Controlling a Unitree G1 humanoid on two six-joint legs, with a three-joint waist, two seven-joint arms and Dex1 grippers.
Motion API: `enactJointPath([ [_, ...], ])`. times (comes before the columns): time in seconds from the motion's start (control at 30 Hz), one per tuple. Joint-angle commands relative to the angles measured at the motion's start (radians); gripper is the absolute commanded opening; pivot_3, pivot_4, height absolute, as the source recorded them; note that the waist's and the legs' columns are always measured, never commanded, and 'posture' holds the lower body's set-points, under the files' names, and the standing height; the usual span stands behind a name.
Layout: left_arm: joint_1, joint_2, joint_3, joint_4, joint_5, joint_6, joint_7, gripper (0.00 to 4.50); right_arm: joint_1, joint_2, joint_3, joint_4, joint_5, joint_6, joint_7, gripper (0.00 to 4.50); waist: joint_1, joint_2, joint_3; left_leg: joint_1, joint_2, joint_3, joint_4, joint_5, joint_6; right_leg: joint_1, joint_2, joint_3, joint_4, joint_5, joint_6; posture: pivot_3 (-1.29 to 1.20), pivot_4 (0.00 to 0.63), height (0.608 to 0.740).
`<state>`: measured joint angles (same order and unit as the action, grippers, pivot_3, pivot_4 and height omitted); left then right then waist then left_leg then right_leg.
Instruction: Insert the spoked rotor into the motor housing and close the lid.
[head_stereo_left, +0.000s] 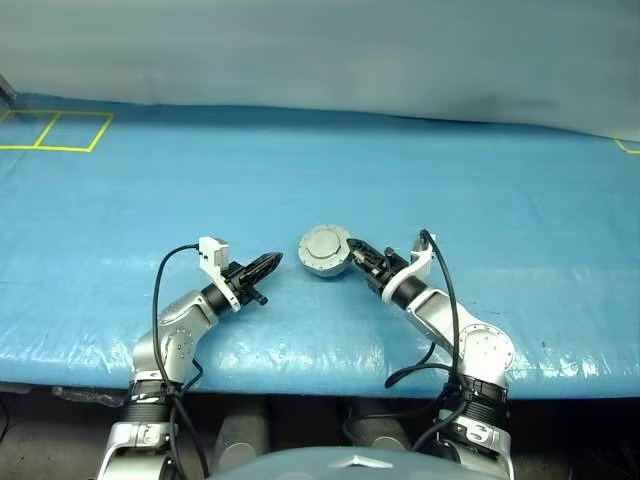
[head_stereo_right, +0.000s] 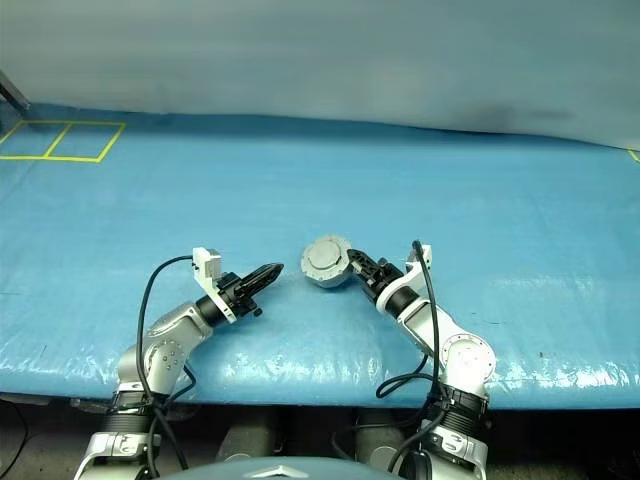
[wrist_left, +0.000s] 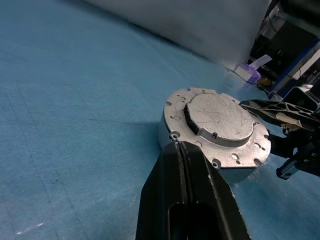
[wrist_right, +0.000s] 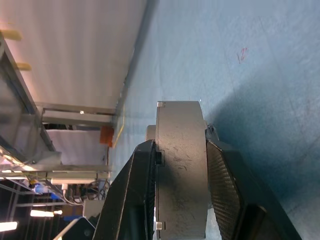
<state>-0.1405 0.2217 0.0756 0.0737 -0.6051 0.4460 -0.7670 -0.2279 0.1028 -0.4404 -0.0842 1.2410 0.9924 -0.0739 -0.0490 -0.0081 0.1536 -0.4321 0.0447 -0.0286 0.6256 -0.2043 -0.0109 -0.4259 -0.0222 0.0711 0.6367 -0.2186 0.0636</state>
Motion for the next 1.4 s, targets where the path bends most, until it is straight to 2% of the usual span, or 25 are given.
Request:
enactJointPath([
  [0.03, -0.002, -0.031, 0.050, -0.039, -0.063, 0.006, 0.016, 0.00, -0.044, 0.018, 0.016, -0.058, 0.096, -0.032, 0.002, 1.20, -0.003, 0.000, 0.001, 0.000, 0.000, 0.000, 0.000, 0.000, 0.000, 0.000, 0.000, 0.000, 0.000, 0.000, 0.000, 0.00, 0.150, 0.740],
  [0.23, 0.007, -0.061, 0.061, -0.037, -0.072, -0.010, 0.014, 0.00, -0.049, -0.003, 0.043, -0.069, 0.117, -0.050, -0.010, 1.20, -0.008, 0.000, 0.001, 0.001, 0.000, -0.001, 0.001, 0.000, 0.000, -0.001, 0.001, 0.000, 0.004, 0.000, -0.001, 0.00, 0.150, 0.740],
  [0.33, 0.011, -0.076, 0.066, -0.044, -0.111, 0.022, 0.000, 0.55, -0.051, -0.006, 0.051, -0.073, 0.137, -0.058, -0.015, 1.20, -0.010, 0.000, 0.001, 0.000, 0.000, -0.001, 0.002, 0.000, 0.000, -0.001, 0.001, 0.000, 0.005, -0.001, -0.001, 0.00, 0.150, 0.740],
  [0.53, 0.006, -0.096, 0.085, -0.067, -0.236, 0.118, -0.025, 2.44, -0.055, -0.006, 0.076, -0.098, 0.194, -0.062, -0.023, 1.20, -0.013, 0.000, 0.001, 0.000, 0.000, -0.001, 0.003, 0.000, 0.000, -0.001, 0.001, 0.001, 0.006, -0.001, -0.001, 0.00, 0.150, 0.740],
  [0.6, 0.002, -0.103, 0.093, -0.066, -0.258, 0.130, -0.015, 3.22, -0.056, -0.008, 0.086, -0.104, 0.210, -0.068, -0.027, 1.20, -0.013, 0.000, 0.001, 0.000, 0.000, -0.001, 0.003, 0.000, 0.000, -0.001, 0.001, 0.000, 0.006, -0.001, -0.001, 0.00, 0.150, 0.740],
  [0.73, -0.014, -0.134, 0.131, -0.047, -0.333, 0.179, 0.029, 4.47, -0.057, -0.017, 0.104, -0.118, 0.243, -0.079, -0.033, 1.20, -0.013, 0.000, 0.001, 0.000, 0.000, -0.002, 0.003, 0.000, 0.000, 0.000, 0.002, 0.000, 0.006, 0.000, -0.001, 0.00, 0.150, 0.740],
  [1.0, -0.046, -0.173, 0.192, -0.035, -0.534, 0.350, 0.088, 4.47, -0.042, -0.031, 0.165, -0.140, 0.294, -0.082, -0.034, 1.20, -0.014, 0.000, 0.001, 0.000, 0.000, -0.002, 0.004, 0.000, 0.000, 0.000, 0.002, 0.000, 0.006, 0.000, 0.000, 0.00, 0.150, 0.740],
  [1.4, -0.077, -0.213, 0.171, -0.031, -0.523, 0.346, 0.111, 4.47, -0.020, -0.037, 0.247, -0.167, 0.307, -0.091, -0.030, 1.20, -0.013, 0.000, 0.001, 0.000, 0.000, -0.003, 0.004, 0.000, 0.000, 0.000, 0.002, 0.001, 0.006, 0.000, 0.000, 0.00, 0.150, 0.740],
])
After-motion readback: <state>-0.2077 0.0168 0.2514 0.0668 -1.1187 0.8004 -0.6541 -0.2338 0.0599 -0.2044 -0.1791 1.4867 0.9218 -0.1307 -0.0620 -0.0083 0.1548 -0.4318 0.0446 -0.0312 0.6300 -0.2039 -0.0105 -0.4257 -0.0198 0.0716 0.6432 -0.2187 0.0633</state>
